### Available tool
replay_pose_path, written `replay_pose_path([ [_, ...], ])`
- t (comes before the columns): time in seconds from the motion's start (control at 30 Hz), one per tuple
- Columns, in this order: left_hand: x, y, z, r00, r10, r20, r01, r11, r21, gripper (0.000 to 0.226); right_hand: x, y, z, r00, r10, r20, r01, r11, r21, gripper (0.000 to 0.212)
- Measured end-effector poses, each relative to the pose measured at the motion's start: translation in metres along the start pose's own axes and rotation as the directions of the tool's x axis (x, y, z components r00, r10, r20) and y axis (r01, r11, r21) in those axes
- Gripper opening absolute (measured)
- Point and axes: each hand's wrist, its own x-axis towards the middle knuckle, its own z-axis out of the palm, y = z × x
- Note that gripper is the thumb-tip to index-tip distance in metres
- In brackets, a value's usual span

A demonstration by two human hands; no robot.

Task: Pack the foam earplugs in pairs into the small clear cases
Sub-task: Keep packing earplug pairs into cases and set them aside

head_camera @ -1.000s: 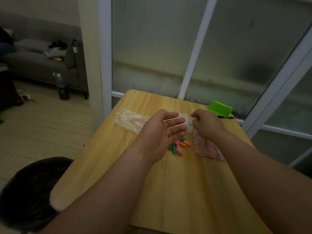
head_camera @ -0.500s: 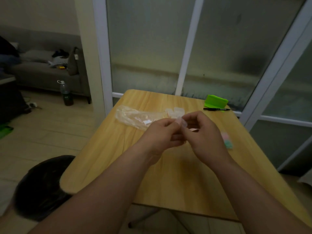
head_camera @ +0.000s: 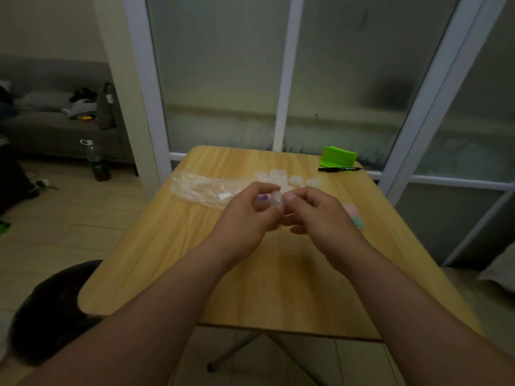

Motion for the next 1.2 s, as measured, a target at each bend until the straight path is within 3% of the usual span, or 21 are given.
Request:
replay_pose_path([
  [0.2, 0.003, -0.005, 0.008, 0.997, 0.081, 0.018, -0.083, 0.973, 0.214, 0.035, 0.005, 0.005, -0.01, 0.994, 0.109, 0.031, -0.112, 0.985, 0.131, 0.019],
  [0.3, 0.005, -0.006, 0.007, 0.996, 0.091, 0.02, -0.093, 0.954, 0.286, 0.028, 0.007, 0.009, -0.013, 0.993, 0.113, 0.042, -0.117, 0.988, 0.105, 0.023],
  [0.37, 0.005, -0.005, 0.007, 0.999, 0.043, 0.014, -0.045, 0.974, 0.222, 0.03, 0.008, 0.01, -0.015, 0.995, 0.094, 0.039, -0.096, 0.994, 0.053, 0.026],
  [0.5, 0.003, -0.002, 0.006, 0.998, -0.052, 0.038, 0.048, 0.996, 0.077, 0.031, 0.007, 0.01, -0.018, 0.998, 0.021, 0.064, -0.021, 1.0, 0.01, 0.013],
  [0.9, 0.004, -0.003, 0.008, 0.993, -0.101, 0.067, 0.091, 0.987, 0.133, 0.025, 0.01, 0.016, -0.022, 0.993, 0.099, 0.068, -0.1, 0.995, 0.024, 0.019],
  [1.2, 0.003, -0.001, 0.008, 0.979, -0.152, 0.133, 0.153, 0.988, -0.001, 0.021, 0.014, 0.021, -0.024, 0.984, 0.14, 0.111, -0.149, 0.986, 0.08, 0.032],
])
